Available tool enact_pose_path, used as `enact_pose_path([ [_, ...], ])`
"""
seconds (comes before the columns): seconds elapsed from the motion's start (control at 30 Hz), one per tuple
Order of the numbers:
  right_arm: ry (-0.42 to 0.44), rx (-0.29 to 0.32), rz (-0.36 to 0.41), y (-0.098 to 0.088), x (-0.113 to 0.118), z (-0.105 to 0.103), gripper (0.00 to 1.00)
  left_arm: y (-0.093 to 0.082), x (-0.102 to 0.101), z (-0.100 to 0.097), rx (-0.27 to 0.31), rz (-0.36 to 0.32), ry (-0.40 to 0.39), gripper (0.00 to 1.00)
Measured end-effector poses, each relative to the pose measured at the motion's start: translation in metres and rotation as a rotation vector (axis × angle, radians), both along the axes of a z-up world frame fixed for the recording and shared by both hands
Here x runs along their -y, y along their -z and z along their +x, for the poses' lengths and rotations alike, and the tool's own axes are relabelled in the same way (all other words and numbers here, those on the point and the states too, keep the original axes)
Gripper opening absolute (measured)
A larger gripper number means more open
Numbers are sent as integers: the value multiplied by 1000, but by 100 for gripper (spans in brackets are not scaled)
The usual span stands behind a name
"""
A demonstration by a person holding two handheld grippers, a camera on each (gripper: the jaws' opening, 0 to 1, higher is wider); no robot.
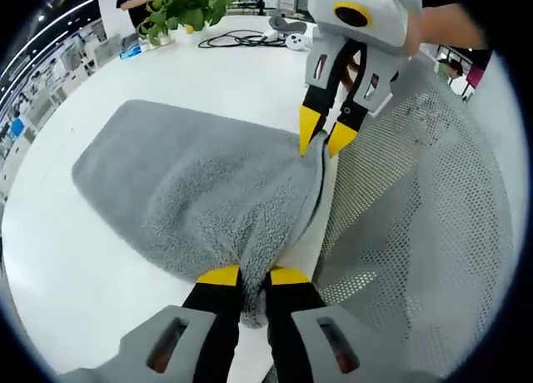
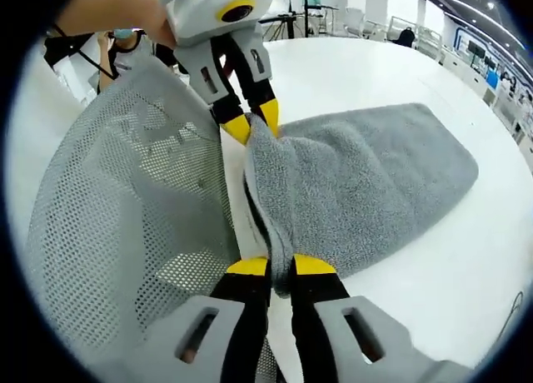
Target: Fold the towel on the table until its edges align and the towel forms a compact rectangular stack.
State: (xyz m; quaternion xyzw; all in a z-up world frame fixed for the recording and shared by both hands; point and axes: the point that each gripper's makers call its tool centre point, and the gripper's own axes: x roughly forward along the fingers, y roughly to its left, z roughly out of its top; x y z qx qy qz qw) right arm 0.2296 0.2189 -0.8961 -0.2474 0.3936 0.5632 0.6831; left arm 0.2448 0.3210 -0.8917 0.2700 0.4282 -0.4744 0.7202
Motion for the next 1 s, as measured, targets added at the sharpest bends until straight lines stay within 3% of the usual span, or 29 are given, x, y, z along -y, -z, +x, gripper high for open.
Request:
enact_pose_path([
  [0.3, 5, -13, 37, -19, 1, -3, 6, -23, 0, -1, 3, -57, -12, 10],
  [0.53, 13, -22, 86, -44, -2, -8, 6, -39, -1, -2, -6, -126, -40, 9],
  [0.6, 16, -23, 95, -39, -2, -8, 6, -42, -1, -3, -1, -134, -35, 9],
  [1.0, 49, -36, 156, -70, 0, 5, 6, -71, 2, 7, 29, -211, -63, 9],
])
